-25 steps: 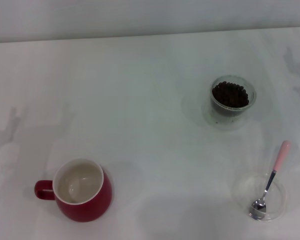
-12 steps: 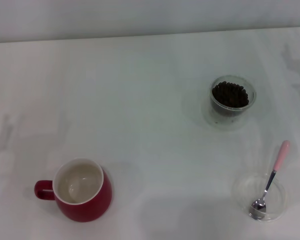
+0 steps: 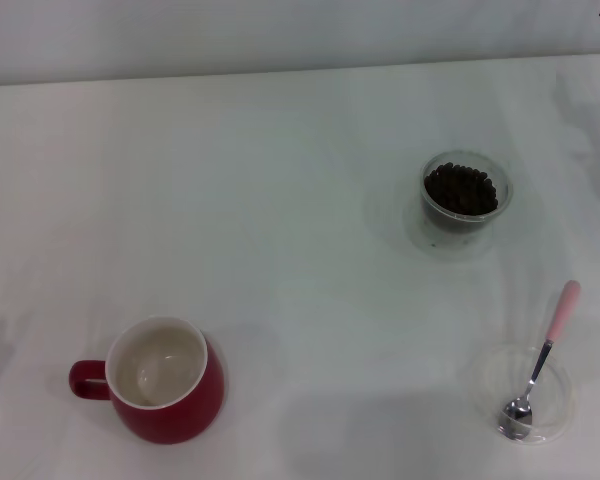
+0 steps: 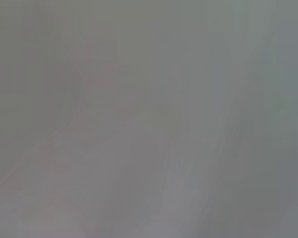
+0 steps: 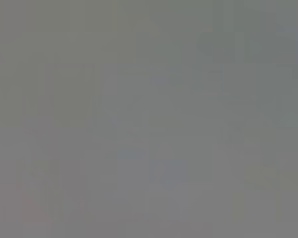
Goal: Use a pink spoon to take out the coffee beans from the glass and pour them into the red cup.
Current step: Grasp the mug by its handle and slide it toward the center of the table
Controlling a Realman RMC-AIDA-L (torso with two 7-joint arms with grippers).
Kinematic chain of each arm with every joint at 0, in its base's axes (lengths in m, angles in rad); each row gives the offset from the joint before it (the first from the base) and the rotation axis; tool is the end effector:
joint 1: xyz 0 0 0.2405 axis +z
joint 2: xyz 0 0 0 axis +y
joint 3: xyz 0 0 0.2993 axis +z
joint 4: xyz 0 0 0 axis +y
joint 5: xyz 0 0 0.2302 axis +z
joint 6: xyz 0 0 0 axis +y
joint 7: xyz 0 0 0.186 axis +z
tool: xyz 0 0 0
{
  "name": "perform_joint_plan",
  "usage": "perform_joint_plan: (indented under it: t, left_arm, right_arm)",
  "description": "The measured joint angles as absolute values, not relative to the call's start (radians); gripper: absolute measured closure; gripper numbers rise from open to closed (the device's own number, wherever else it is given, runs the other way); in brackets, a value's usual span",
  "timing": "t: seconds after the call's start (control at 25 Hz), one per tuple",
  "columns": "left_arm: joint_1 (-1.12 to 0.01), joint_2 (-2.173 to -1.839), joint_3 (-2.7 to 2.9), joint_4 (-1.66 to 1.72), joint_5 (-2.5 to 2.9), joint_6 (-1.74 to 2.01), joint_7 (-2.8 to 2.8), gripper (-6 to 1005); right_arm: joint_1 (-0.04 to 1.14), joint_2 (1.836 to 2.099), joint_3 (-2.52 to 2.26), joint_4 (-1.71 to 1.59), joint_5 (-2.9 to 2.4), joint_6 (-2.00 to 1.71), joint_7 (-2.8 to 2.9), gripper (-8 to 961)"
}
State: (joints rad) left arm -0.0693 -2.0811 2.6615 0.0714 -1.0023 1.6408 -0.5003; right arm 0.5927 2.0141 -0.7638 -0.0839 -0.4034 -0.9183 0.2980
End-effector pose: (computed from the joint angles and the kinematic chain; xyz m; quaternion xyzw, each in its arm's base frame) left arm -0.4151 0.2211 -0.0341 -0.6470 -0.3017 -0.4186 0.5615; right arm 0.4130 0.4656 0.0412 -0.6010 0.3142 0.2707 0.6832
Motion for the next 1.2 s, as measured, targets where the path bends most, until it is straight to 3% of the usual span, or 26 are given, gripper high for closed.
perform_joint_plan:
  t: [0.76,1.2]
  left_arm:
    - [0.048,-2.084,2.833,0.059,-0.849,1.633,-0.411,112]
    - [-0.023,-2.081,2.843,0.052,-0.791,1.516,-0.415,111]
  right_arm:
    - [0.633,2.014,-0.764,-0.091,-0.402,-0.915,0.296,145]
    - [0.639,2.014,-0.764,-0.092,-0.402,-0.914,0.296,149]
